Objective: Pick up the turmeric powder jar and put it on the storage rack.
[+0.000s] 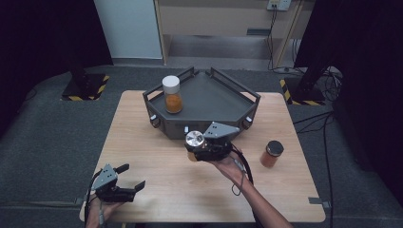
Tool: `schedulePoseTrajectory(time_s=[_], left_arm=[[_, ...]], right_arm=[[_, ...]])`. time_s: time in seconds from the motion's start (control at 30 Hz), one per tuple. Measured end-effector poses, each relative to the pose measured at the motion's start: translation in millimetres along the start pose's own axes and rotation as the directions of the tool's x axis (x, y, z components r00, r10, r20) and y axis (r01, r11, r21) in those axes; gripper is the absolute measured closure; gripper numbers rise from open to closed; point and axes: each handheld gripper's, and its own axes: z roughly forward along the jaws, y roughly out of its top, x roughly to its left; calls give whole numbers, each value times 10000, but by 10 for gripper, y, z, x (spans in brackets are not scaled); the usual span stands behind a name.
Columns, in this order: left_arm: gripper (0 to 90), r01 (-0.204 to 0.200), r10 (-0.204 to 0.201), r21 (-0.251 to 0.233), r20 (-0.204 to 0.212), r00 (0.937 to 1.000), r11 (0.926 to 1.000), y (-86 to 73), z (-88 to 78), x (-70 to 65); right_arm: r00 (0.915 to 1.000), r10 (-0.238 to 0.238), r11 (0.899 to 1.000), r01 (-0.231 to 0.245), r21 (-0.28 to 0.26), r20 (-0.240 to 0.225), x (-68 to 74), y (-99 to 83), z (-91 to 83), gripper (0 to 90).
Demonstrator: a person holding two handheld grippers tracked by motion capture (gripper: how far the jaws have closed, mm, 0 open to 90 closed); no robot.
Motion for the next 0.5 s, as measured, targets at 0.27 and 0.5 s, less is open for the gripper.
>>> schedulePoseTrajectory(time_s=[0.27, 0.5], left_arm=[[45, -26, 26, 0, -2, 10000, 10000, 2, -3, -1], [45, -11, 11, -14, 1, 10000, 10000, -2, -2, 0]], right_arm=[[9991, 146, 9998, -140, -164, 391, -130, 217, -58, 346], [9974, 154, 9997, -142, -181, 703, -203, 403, -45, 346]])
